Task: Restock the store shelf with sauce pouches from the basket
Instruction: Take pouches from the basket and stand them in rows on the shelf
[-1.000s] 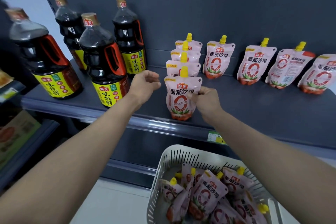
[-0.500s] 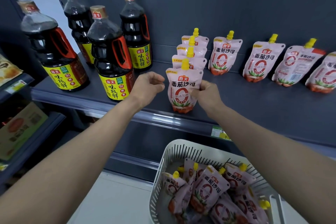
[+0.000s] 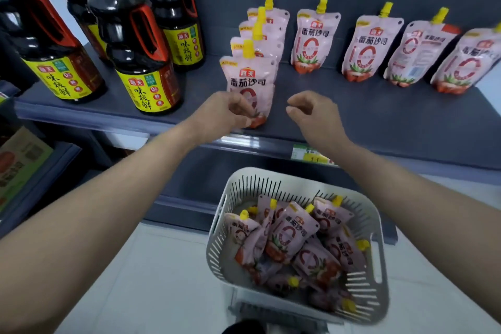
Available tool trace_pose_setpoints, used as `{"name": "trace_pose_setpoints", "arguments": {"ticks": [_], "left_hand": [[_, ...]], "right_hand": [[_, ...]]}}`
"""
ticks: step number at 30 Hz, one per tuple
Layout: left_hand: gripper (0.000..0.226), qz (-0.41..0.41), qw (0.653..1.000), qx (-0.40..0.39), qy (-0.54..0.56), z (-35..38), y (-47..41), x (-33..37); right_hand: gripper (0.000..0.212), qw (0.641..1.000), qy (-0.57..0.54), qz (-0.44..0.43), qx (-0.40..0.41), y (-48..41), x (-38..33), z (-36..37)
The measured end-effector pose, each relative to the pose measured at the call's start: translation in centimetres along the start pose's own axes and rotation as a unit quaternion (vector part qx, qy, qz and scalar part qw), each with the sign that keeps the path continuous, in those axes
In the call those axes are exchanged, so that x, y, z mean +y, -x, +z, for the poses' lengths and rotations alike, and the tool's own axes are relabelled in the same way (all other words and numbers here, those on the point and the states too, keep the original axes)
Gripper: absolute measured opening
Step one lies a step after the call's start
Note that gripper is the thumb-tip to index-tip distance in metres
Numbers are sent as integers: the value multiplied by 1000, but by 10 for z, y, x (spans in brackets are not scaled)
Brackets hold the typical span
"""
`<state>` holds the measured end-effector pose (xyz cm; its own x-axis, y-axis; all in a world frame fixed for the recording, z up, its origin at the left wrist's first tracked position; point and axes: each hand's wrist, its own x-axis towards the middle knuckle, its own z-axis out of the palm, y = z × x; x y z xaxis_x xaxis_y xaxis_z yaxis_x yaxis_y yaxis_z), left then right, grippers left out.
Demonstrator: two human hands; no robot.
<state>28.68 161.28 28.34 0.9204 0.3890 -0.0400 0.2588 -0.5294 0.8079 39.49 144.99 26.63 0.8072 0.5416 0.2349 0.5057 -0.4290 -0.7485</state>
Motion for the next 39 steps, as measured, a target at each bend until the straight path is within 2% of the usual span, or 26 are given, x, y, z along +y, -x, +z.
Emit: {"name": "trace_pose_setpoints", "arguments": {"ticks": [4, 8, 12, 15, 18, 22, 25, 27, 31, 32, 34, 37, 39], "left_hand": [[23, -12, 992, -103, -74, 49, 14, -12], [16, -62, 969, -200, -129, 109, 25, -46], [23, -124, 952, -220, -171, 154, 38, -81], [25, -148, 945, -200, -213, 175, 47, -95], [25, -161, 948, -143, -236, 188, 48, -102], [21, -190, 937, -157, -245, 206, 47, -116], [26, -208, 938, -162, -223, 214, 45, -125], [27, -222, 940, -159, -205, 215, 44, -128], [28, -249, 933, -178, -188, 221, 40, -130], [27, -245, 934, -176, -192, 224, 39, -130], [23, -239, 931, -178, -209, 227, 39, -129], [18, -238, 911, -229, -247, 232, 38, -129], [16, -239, 890, -268, -282, 235, 37, -124]], "right_hand": [[15, 979, 117, 1, -167, 39, 34, -8], [24, 932, 195, 94, -292, 72, 90, -3], [29, 871, 272, 137, -386, 95, 136, 8], [27, 854, 281, 149, -412, 105, 165, 23], [47, 857, 280, 195, -387, 115, 188, 39], [31, 861, 222, 286, -357, 127, 207, 58], [27, 863, 115, 384, -306, 127, 213, 64], [26, 848, 44, 458, -264, 126, 217, 69], [50, 787, -96, 568, -221, 130, 224, 76], [53, 785, -103, 572, -213, 132, 228, 78], [47, 800, -81, 558, -206, 133, 227, 78], [28, 855, -18, 476, -204, 127, 216, 72], [24, 887, -4, 421, -190, 118, 208, 65]]}}
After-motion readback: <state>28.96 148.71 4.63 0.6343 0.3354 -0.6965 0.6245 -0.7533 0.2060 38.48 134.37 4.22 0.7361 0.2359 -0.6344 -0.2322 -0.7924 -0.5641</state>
